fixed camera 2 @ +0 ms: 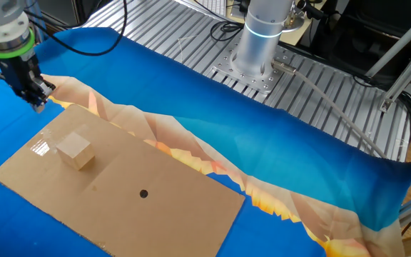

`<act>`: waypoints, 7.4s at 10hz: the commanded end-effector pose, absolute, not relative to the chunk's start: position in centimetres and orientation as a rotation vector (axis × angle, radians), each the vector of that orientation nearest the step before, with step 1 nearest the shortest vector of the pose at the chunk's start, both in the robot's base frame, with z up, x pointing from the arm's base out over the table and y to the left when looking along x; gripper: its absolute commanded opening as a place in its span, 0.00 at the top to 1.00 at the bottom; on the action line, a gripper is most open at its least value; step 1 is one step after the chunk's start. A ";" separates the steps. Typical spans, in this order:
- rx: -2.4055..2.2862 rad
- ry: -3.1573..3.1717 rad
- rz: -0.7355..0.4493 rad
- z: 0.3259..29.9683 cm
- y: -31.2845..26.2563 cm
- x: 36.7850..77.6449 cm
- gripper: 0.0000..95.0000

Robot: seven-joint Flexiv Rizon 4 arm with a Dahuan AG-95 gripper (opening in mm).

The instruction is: Use the gripper to push the small block from left to right

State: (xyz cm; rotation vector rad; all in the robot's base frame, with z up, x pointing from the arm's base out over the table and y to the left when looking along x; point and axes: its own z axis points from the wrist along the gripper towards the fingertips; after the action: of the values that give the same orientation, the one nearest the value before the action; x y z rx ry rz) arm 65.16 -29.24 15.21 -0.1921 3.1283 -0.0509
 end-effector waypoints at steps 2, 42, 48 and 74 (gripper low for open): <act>-0.196 3.125 -0.058 13.8 -28.9 65.1 1.00; -0.160 3.108 -0.057 4.3 -28.8 64.7 1.00; -0.154 3.107 -0.028 3.0 -28.6 64.8 1.00; -0.066 3.108 -0.062 3.4 -25.8 64.8 1.00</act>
State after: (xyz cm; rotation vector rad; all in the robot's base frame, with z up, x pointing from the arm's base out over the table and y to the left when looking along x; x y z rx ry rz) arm 64.77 -25.66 3.40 -0.0616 3.1086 -0.0659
